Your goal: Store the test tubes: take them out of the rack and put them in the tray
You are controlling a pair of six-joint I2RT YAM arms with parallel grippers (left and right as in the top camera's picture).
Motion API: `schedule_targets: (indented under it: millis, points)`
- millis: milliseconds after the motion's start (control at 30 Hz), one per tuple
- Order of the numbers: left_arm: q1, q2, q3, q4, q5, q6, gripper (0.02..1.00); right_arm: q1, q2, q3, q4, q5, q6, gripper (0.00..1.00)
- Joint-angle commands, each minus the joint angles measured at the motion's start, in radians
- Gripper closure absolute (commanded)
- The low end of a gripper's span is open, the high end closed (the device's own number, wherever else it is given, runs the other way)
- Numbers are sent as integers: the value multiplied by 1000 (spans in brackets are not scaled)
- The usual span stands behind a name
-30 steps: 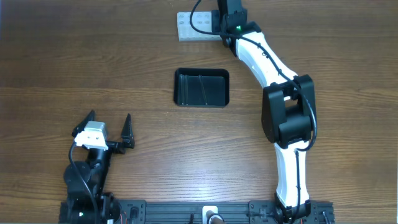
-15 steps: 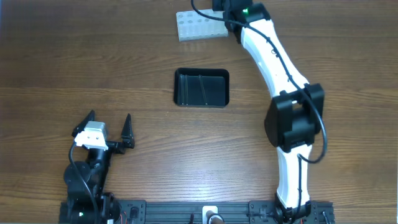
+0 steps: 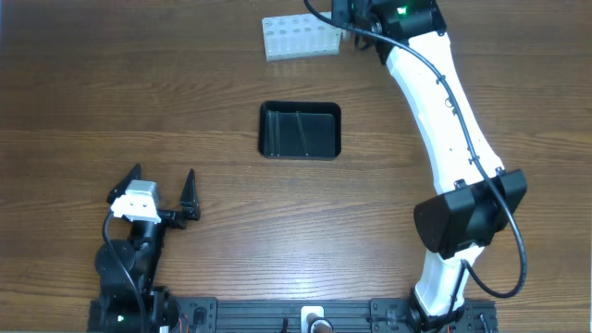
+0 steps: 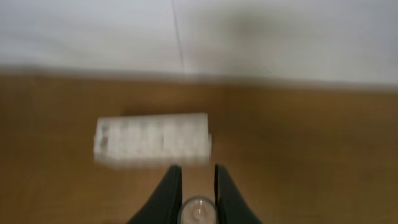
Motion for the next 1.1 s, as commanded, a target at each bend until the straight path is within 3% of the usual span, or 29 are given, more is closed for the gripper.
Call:
schedule_targets:
  millis: [33, 300, 667, 1100]
  points:
    - [6, -7, -7, 3, 16, 11, 18, 13, 46, -32, -79, -95, 20, 897]
    - [6, -7, -7, 3, 16, 11, 18, 44, 117, -138, -147, -111, 64, 932]
    - [6, -7, -7, 3, 16, 11, 18, 60, 117, -318, -14, -164, 85, 912]
    - [6, -7, -7, 3, 16, 11, 20, 89, 117, -409, 45, -164, 84, 871]
